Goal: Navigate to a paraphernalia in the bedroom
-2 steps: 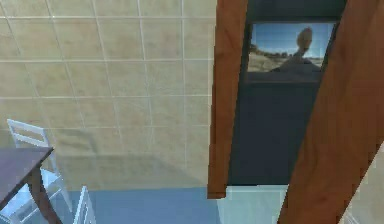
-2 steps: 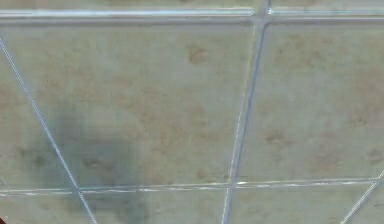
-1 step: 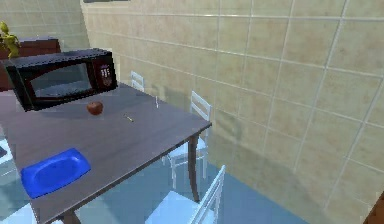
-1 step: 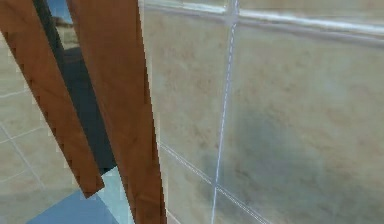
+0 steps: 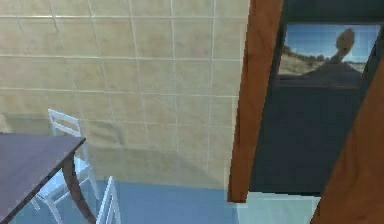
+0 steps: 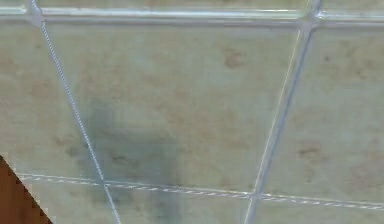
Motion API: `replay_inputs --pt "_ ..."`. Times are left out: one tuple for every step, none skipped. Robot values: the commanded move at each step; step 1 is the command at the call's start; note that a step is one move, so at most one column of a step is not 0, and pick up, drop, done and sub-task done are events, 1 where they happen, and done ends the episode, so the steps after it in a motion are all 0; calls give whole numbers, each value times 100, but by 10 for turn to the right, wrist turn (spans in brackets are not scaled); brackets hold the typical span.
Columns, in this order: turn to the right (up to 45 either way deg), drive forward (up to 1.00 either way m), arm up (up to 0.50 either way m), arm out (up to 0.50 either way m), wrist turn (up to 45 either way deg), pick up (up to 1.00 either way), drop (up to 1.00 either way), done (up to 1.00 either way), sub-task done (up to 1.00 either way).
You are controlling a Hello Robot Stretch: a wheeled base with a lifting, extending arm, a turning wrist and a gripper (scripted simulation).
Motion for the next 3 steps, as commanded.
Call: replay_inputs --pt "0 35 0 0 0 0 0 0 0" --pt "420 0 0 0 0 0 0 0 0" --pt "0 20 0 0 0 0 0 0 0"
